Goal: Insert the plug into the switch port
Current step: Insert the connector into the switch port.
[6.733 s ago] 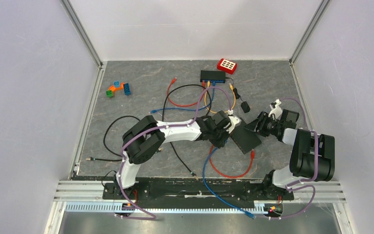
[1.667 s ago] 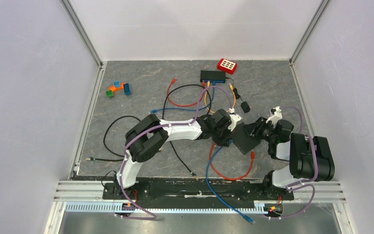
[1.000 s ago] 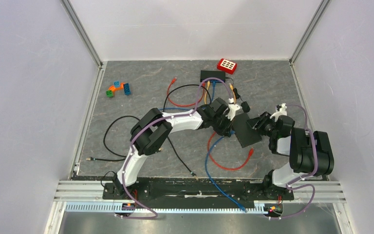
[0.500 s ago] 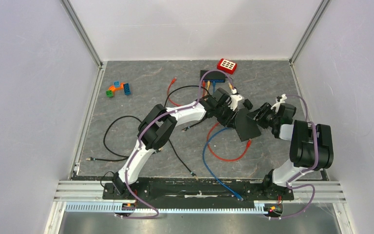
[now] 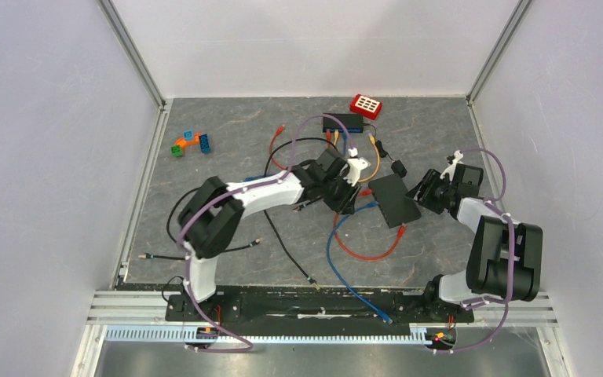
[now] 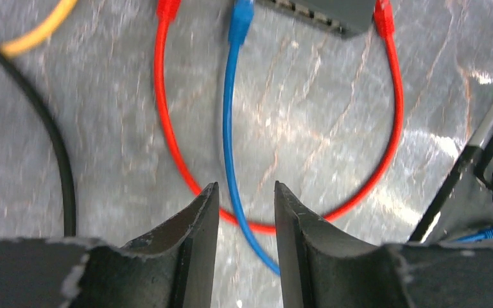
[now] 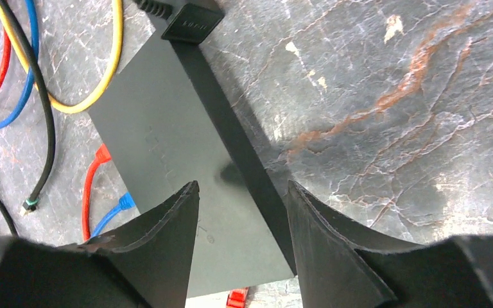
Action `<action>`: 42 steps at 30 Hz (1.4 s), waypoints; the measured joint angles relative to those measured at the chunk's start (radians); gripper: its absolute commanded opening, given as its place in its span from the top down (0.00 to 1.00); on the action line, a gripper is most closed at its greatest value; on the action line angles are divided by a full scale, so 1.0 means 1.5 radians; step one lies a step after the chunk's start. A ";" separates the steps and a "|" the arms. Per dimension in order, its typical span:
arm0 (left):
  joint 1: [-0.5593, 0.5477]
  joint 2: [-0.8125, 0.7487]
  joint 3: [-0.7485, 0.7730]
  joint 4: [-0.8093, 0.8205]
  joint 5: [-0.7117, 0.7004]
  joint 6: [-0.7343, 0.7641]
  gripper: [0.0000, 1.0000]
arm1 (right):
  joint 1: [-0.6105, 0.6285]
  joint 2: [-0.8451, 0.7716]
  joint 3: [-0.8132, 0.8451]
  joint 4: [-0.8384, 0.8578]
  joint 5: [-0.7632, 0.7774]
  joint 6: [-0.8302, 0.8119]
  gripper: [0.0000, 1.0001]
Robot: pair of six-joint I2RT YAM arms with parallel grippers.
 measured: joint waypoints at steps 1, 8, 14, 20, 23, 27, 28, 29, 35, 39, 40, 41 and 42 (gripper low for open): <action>0.000 -0.024 -0.025 -0.001 -0.006 -0.003 0.57 | 0.000 -0.004 0.000 -0.008 -0.003 -0.008 0.45; -0.006 -0.093 -0.162 -0.014 -0.054 -0.039 0.57 | 0.008 -0.058 -0.004 -0.057 -0.019 -0.041 0.45; -0.036 -0.092 -0.193 -0.009 -0.067 -0.075 0.57 | 0.014 -0.088 -0.004 -0.067 -0.028 -0.049 0.46; -0.055 -0.083 -0.193 0.006 -0.084 -0.092 0.64 | 0.020 -0.105 -0.004 -0.077 -0.028 -0.055 0.46; -0.060 -0.078 -0.193 0.018 -0.103 -0.096 0.75 | 0.023 -0.113 -0.004 -0.080 -0.026 -0.056 0.46; -0.066 -0.075 -0.192 0.024 -0.148 -0.102 0.97 | 0.030 -0.124 -0.004 -0.084 -0.024 -0.055 0.46; -0.067 -0.075 -0.191 0.024 -0.160 -0.108 0.98 | 0.032 -0.127 -0.004 -0.084 -0.023 -0.054 0.47; -0.069 -0.073 -0.188 0.023 -0.174 -0.111 0.98 | 0.034 -0.130 -0.004 -0.084 -0.022 -0.053 0.47; -0.068 -0.025 -0.125 0.019 -0.248 -0.112 0.98 | 0.047 -0.136 -0.004 -0.077 -0.009 -0.040 0.47; -0.053 0.021 -0.064 0.012 -0.273 -0.112 0.98 | 0.052 -0.137 -0.004 -0.073 -0.001 -0.038 0.47; -0.046 0.031 -0.050 0.012 -0.276 -0.112 0.98 | 0.053 -0.138 -0.004 -0.073 0.001 -0.037 0.47; -0.040 0.039 -0.040 0.012 -0.279 -0.112 0.98 | 0.053 -0.139 -0.004 -0.073 0.003 -0.037 0.47; -0.033 0.048 -0.028 0.010 -0.281 -0.112 0.98 | 0.053 -0.140 -0.004 -0.071 0.005 -0.037 0.47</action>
